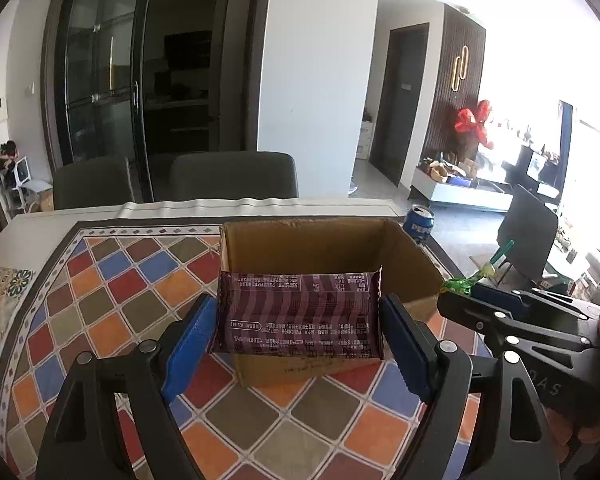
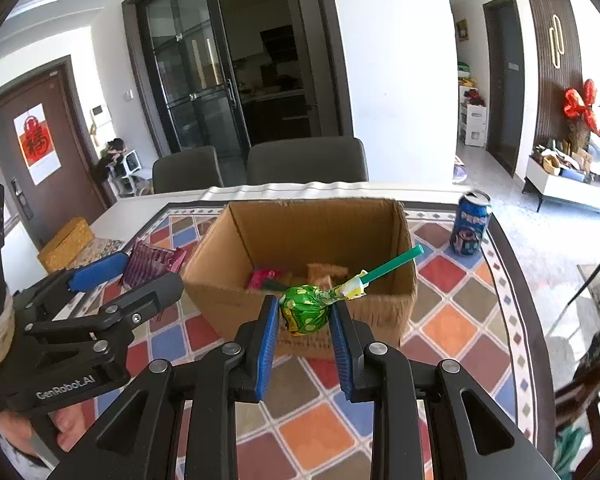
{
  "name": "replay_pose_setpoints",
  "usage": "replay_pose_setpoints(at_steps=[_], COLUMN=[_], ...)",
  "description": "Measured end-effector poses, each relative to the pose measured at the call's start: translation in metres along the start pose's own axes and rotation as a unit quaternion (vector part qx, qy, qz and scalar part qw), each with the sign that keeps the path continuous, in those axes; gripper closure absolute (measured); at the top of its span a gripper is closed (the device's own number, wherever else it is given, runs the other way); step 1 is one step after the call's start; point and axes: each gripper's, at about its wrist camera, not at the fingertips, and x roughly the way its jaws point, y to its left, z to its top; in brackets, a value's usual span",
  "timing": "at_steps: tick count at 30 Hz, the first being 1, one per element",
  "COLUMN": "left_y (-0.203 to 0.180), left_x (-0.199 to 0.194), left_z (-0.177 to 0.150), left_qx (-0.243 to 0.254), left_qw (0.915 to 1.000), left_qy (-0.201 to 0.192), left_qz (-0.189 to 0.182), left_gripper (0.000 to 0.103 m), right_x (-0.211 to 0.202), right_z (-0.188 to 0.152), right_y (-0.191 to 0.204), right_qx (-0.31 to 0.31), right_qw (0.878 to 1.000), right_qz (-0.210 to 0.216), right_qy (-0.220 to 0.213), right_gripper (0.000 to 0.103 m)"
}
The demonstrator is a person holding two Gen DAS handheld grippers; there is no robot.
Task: Organize snacks
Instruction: 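Carry striped bar and lollipop over the box and release both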
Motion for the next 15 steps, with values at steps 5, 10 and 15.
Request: replay_pose_setpoints(at_steps=[5,10,15], left_y=[0.003,0.006,0.009], left_x=[0.017,0.037,0.059], left_z=[0.014,0.025,0.036], left_qx=[0.0,-0.004,-0.007], left_qw=[0.9999,0.9997,0.9992], left_qy=[0.01,0.023,0.04], left_qz=[0.004,0.008,0.005], left_gripper=[0.021,0.02,0.02], right_x=[0.02,0.036,0.054], right_z=[0.016,0.027,0.033], right_y=[-0.003,-0.004,-0.006], right_qx=[-0.009,-0.013,-0.017], right_qw=[1.0,1.0,0.999], right_qz=[-0.002,0.001,-0.002], right_qy=[0.01,0.02,0.032], right_gripper=[0.076,0.076,0.076])
